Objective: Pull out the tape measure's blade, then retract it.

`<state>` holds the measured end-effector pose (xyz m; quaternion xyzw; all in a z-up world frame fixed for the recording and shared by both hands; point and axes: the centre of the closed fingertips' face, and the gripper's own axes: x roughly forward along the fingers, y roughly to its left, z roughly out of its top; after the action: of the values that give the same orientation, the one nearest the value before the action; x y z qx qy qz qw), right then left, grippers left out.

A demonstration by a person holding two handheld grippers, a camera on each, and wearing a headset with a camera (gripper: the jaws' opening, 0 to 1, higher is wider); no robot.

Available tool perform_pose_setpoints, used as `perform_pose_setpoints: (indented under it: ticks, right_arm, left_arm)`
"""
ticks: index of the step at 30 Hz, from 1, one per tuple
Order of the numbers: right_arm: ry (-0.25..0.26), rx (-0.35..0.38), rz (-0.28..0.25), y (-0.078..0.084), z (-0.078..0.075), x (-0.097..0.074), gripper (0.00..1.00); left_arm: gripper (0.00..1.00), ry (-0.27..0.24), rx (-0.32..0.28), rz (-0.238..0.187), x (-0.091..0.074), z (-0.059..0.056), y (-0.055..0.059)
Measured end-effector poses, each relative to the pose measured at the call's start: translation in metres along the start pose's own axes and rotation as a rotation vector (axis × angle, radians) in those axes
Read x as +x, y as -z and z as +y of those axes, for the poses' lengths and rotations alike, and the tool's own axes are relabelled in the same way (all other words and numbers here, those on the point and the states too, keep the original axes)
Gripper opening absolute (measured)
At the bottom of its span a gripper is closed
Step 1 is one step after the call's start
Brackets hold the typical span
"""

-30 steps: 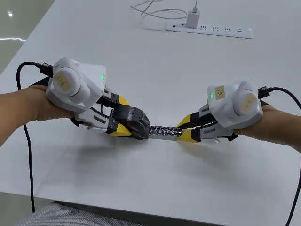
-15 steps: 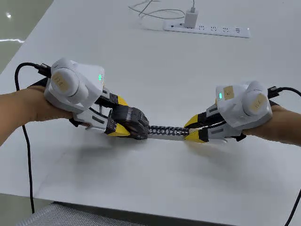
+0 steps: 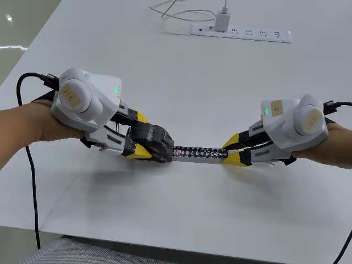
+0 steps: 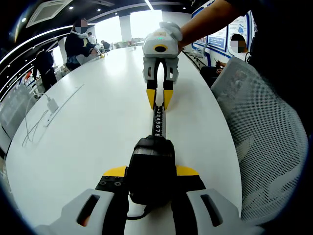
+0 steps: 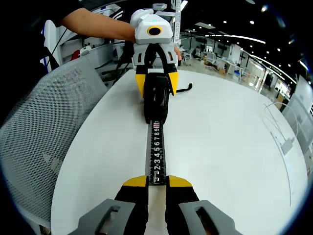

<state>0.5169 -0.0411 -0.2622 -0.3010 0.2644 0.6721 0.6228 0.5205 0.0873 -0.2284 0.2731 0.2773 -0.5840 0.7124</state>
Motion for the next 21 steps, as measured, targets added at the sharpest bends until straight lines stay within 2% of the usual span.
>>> perform_pose_setpoints:
  ticks: [21]
  right_arm:
    - [0.017,0.027,0.013,0.017,-0.004,-0.015,0.08]
  left_arm:
    - [0.28,0.000,0.001,0.002,0.000,-0.001,0.000]
